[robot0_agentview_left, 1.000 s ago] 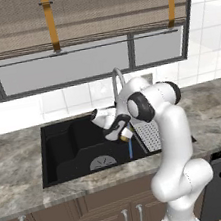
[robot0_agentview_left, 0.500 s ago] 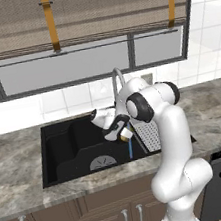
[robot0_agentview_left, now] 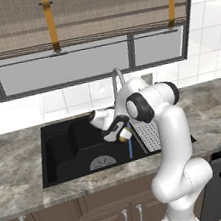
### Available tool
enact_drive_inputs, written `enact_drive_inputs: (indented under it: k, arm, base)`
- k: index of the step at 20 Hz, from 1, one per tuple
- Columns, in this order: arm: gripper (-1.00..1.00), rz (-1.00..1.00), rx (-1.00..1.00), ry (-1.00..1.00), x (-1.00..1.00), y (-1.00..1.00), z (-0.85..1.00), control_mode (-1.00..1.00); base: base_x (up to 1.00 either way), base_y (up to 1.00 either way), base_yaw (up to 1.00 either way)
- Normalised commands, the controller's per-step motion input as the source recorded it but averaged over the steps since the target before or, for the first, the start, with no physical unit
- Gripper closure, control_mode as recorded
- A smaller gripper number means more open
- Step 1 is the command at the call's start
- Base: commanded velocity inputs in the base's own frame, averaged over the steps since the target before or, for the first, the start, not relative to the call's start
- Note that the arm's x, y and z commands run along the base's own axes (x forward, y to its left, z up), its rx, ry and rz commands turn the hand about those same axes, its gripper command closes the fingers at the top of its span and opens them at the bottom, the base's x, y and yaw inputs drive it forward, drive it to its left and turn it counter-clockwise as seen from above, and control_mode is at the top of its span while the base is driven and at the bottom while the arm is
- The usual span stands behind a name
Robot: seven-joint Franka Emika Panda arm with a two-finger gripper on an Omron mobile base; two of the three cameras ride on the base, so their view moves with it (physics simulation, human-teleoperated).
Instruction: Soak the sponge with water for a few seconds and then drop it inside the sink.
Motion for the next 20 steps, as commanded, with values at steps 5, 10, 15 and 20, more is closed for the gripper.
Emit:
enact_drive_inputs:
  k: [5,10,15,20]
  arm:
    - [1.00,0.09,0.00,0.00,-0.21,0.21,0.00,-1.00]
    - [1.00,0.11,0.00,0.00,-0.19,0.28,0.10,-1.00]
    - [1.00,0.12,0.05,0.00,-0.10,0.26,0.34,-1.00]
    - [1.00,0.17,0.06,0.04,0.00,0.21,0.43,-1.00]
  base:
    - [0.00,0.00,0.00]
    - [0.00,0.00,0.00]
    - [0.00,0.00,0.00]
    - [0.00,0.00,0.00]
